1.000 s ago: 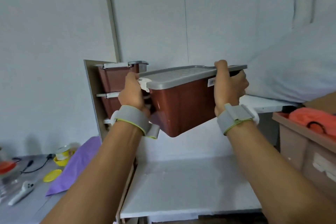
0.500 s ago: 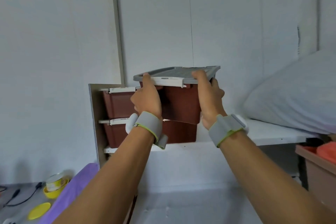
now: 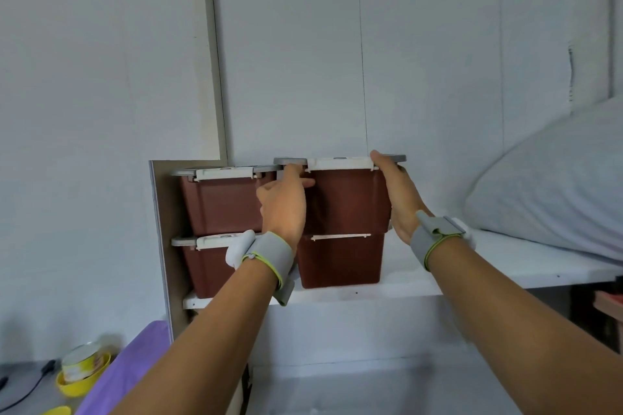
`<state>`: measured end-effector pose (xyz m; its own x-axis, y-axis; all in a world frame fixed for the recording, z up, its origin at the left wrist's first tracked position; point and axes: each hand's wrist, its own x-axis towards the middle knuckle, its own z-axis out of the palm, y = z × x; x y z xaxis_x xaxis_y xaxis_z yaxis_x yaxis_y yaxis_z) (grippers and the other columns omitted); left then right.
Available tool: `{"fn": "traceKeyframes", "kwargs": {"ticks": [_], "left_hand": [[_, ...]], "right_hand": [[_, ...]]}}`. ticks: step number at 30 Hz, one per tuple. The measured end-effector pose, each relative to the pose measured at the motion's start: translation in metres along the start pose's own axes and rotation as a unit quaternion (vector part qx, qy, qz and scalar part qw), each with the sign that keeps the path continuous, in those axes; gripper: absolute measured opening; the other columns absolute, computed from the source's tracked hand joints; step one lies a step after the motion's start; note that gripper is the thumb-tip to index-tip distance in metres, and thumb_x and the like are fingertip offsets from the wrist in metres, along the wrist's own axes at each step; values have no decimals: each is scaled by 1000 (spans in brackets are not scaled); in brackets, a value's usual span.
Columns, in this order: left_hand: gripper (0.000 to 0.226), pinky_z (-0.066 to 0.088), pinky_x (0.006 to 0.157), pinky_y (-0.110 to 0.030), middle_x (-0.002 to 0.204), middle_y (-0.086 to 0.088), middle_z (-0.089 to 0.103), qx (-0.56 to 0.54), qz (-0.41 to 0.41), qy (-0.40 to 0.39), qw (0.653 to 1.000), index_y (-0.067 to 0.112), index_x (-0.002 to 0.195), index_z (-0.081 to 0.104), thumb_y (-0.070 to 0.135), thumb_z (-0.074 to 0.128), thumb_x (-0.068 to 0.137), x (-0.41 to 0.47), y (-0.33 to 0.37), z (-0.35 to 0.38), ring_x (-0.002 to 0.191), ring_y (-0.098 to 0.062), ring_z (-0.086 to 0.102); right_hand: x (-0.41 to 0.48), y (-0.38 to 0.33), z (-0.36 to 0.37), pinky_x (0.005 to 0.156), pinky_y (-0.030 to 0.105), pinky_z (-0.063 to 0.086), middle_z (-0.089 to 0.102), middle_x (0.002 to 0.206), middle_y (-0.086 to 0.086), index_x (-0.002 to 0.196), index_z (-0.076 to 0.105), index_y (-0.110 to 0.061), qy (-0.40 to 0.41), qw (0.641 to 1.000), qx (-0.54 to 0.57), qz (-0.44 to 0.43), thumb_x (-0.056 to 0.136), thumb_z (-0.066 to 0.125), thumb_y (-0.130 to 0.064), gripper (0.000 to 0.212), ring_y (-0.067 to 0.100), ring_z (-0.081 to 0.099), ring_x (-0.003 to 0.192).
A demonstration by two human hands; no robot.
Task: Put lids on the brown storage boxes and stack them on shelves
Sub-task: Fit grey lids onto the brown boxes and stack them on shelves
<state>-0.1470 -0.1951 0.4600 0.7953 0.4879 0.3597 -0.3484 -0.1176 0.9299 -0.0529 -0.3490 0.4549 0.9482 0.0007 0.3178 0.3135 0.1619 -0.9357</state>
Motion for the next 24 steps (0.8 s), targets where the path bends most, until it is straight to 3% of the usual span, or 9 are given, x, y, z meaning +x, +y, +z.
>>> {"fn": "traceKeyframes", "kwargs": {"ticks": [2, 4, 6, 9, 14, 17, 20, 22, 24], "left_hand": [[52, 39, 109, -50, 128, 5, 43, 28, 15, -23, 999, 30, 82, 77, 63, 36, 77, 12, -9, 3, 124, -28, 48], [50, 36, 111, -48, 137, 2, 50, 44, 17, -38, 998, 32, 88, 75, 63, 37, 78, 22, -17, 7, 128, -26, 46], [39, 36, 110, -42, 123, 6, 60, 58, 26, -59, 996, 31, 90, 72, 55, 41, 88, 31, -24, 10, 124, -22, 48], [31, 39, 94, -34, 93, 9, 57, 88, 37, -73, 993, 25, 78, 64, 43, 44, 95, 43, -30, 15, 103, -18, 51], [22, 38, 74, -30, 98, 1, 53, 127, 60, -85, 987, 20, 87, 53, 40, 46, 95, 53, -37, 22, 70, -8, 44], [27, 38, 62, -25, 93, 0, 55, 144, 50, -99, 983, 15, 89, 59, 39, 48, 96, 60, -39, 23, 76, -14, 47], [39, 41, 70, -28, 86, 4, 59, 170, 29, -110, 979, 8, 101, 70, 42, 50, 95, 63, -44, 22, 82, -16, 53], [38, 44, 80, -31, 88, 1, 62, 187, 28, -110, 976, 8, 96, 70, 41, 52, 94, 64, -50, 19, 87, -19, 56], [30, 43, 80, -32, 82, 1, 60, 204, 36, -108, 972, 14, 87, 65, 40, 52, 94, 64, -54, 18, 86, -21, 56]], "right_hand": [[5, 8, -2, 102, 45, 48, 60, 128, -4, 127, 54, -33, 19, 998, -57, -18, 46, 59, -95, 102, 20, 61, 115], [6, 13, -3, 103, 42, 47, 59, 123, -5, 125, 51, -30, 23, 992, -114, -48, 61, 53, -90, 88, 18, 59, 112], [11, 20, -5, 102, 41, 47, 60, 116, -4, 124, 50, -26, 22, 984, -158, -78, 80, 52, -74, 66, 17, 59, 107], [22, 33, -11, 104, 44, 46, 59, 124, -1, 134, 45, -21, 36, 970, -220, -95, 90, 52, -60, 60, 23, 58, 115], [34, 38, -10, 101, 39, 45, 58, 129, 4, 136, 44, -15, 41, 964, -246, -95, 95, 50, -50, 54, 26, 57, 118], [39, 40, -6, 101, 36, 44, 57, 131, 6, 137, 43, -12, 43, 963, -252, -85, 97, 49, -47, 53, 27, 55, 120], [41, 44, -6, 100, 35, 43, 55, 135, 6, 139, 41, -12, 45, 963, -253, -81, 97, 49, -46, 55, 27, 54, 122], [43, 46, -5, 100, 35, 43, 55, 135, 6, 139, 41, -13, 46, 964, -248, -79, 97, 49, -46, 54, 27, 54, 122], [44, 48, -5, 97, 33, 43, 56, 133, 5, 139, 42, -13, 52, 966, -238, -82, 97, 50, -46, 53, 26, 55, 121]]}}
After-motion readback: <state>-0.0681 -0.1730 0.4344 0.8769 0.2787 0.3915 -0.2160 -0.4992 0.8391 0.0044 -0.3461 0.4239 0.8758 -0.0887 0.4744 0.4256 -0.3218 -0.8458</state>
